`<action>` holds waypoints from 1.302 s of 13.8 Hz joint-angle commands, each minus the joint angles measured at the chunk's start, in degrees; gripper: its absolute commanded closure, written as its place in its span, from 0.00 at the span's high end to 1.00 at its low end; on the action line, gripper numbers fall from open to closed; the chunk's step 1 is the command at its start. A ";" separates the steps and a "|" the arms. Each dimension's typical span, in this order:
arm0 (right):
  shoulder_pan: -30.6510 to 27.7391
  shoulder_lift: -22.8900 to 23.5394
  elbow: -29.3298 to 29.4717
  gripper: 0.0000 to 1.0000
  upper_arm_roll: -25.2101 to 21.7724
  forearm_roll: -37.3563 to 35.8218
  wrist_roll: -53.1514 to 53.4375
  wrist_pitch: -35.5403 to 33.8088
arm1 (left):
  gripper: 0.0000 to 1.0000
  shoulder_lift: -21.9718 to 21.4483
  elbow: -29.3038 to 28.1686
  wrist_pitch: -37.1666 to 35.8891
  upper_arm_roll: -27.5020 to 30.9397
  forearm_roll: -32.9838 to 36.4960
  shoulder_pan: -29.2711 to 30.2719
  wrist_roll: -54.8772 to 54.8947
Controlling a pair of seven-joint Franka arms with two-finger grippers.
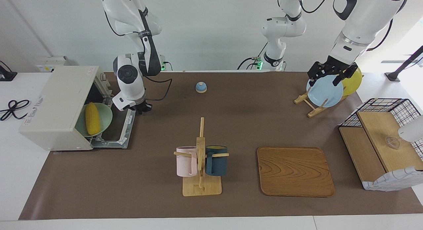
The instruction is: Put corn in oven
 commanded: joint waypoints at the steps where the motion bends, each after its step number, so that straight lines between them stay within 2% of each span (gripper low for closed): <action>1: 0.17 -0.94 -1.38 0.00 0.02 0.84 1.27 1.00 | 1.00 -0.87 -0.49 -0.02 -0.39 1.19 0.57 0.19; 18: 0.00 -1.73 -2.53 0.00 -0.07 -6.54 2.50 -1.99 | 1.00 -0.87 -0.49 -0.02 -0.39 1.19 0.57 0.19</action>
